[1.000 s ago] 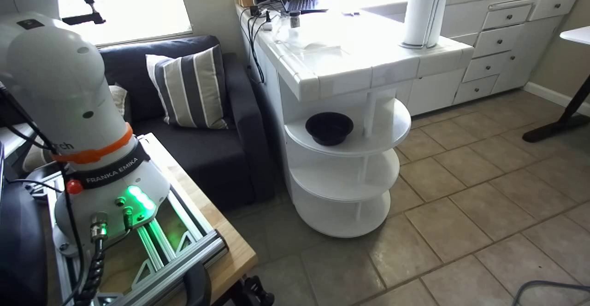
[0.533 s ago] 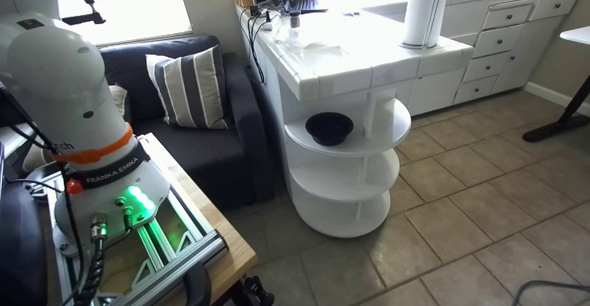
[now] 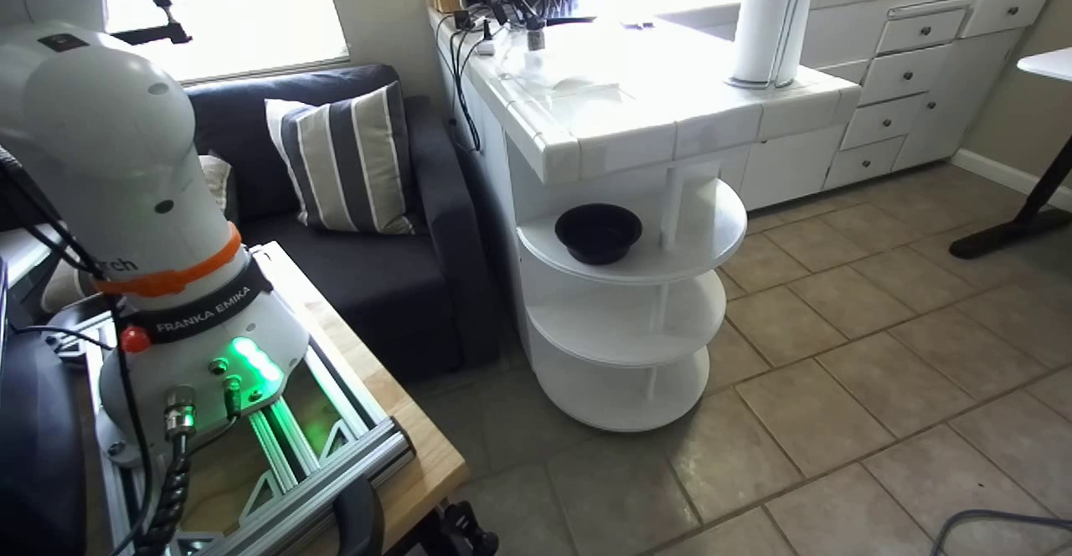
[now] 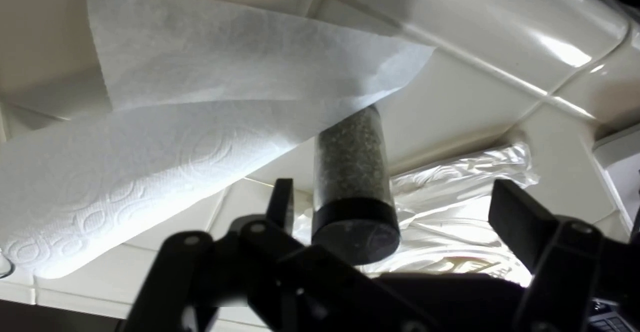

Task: Put the spice the bottle on the lower shelf

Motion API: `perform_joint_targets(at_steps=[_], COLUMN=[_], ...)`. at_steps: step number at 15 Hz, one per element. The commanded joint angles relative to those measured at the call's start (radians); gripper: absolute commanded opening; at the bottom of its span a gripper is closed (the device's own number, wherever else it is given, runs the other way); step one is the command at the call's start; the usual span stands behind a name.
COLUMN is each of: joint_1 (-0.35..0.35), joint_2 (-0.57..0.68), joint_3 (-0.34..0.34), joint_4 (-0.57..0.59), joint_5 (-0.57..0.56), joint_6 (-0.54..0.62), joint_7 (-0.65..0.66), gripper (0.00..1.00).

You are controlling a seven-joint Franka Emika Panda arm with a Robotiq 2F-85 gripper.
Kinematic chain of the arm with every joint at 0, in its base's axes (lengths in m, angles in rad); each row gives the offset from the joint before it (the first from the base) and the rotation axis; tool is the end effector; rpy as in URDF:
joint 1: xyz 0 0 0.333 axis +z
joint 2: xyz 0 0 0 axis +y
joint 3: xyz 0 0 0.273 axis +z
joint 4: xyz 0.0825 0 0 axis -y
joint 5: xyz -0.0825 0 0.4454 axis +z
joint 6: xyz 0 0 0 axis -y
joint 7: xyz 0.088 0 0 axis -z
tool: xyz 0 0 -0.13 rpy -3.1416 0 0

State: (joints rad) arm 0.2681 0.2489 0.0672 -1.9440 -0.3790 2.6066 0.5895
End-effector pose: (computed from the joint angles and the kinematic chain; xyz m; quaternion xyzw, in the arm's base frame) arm 0.6504 0.2294 0.3010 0.9718 0.0131 0.2350 0.0165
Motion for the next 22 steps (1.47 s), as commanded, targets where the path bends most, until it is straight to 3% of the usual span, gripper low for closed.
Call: perform_joint_targets(at_steps=[1,13,22], joint_1=[0.042,0.106,0.15], joint_2=[-0.015,0.024,0.049], joint_3=[-0.044,-0.148,-0.206], joint_4=[-0.05,-0.058,-0.035], joint_5=[-0.085,-0.446,-0.717], joint_6=[0.034,0.185,0.232], joint_7=[0.097,0.489,0.79], gripper=[1.0,1.0,1.0])
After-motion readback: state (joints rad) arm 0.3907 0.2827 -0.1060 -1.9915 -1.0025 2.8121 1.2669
